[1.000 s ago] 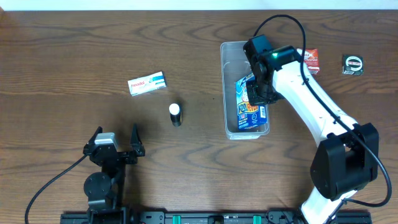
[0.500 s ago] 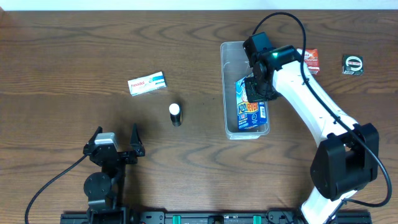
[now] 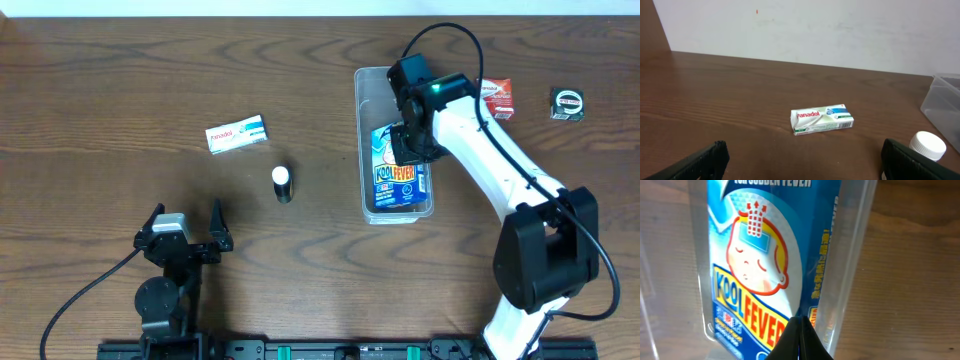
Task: Pack container
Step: 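Push the blue box flat inside the container with the right gripper, then move the right gripper to the red Panadol ActiFast box and grasp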
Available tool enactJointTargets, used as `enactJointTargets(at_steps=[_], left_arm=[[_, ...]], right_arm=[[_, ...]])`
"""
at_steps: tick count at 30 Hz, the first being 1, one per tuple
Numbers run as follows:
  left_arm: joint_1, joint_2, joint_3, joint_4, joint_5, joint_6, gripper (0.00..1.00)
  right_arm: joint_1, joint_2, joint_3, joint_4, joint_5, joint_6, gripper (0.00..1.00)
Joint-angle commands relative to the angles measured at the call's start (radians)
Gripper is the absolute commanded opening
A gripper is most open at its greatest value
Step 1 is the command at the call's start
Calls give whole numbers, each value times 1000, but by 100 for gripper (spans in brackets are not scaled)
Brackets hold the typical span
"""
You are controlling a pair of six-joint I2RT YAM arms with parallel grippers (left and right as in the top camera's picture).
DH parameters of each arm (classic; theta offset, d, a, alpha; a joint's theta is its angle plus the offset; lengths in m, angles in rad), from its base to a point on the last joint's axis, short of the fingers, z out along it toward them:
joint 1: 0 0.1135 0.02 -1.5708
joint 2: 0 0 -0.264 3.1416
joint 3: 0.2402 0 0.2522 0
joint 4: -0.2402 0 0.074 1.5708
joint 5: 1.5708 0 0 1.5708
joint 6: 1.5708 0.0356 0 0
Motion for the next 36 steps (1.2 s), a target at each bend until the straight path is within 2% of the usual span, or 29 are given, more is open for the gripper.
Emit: enactJointTargets(at_steps=[1,19,26,28,30,32,34,36], left_arm=[[2,0,-15,-36,8,10,98],[2,0,-15,-36,8,10,98],[2,0,-15,-36,8,10,98],[2,0,-15,-36,8,10,98],[2,0,-15,-36,8,10,98],[2,0,-15,-36,8,10,98],[2,0,-15,-36,8,10,98],[2,0,-15,-36,8,10,98]], right_arm=[[5,10,-6,3,32,-12,1],[2,13,-48,32,31,-21,1],[0,-12,65,6,-42,-74,3],[0,-28,132,-5,-44,-97,9],[-6,-38,204,-19,-42,-126,23],[-29,-43,283,-39,-35,-158,52],[-74,-44,346,-62,-4,-174,66],[-135,-44,372,-65,28,-192,89]])
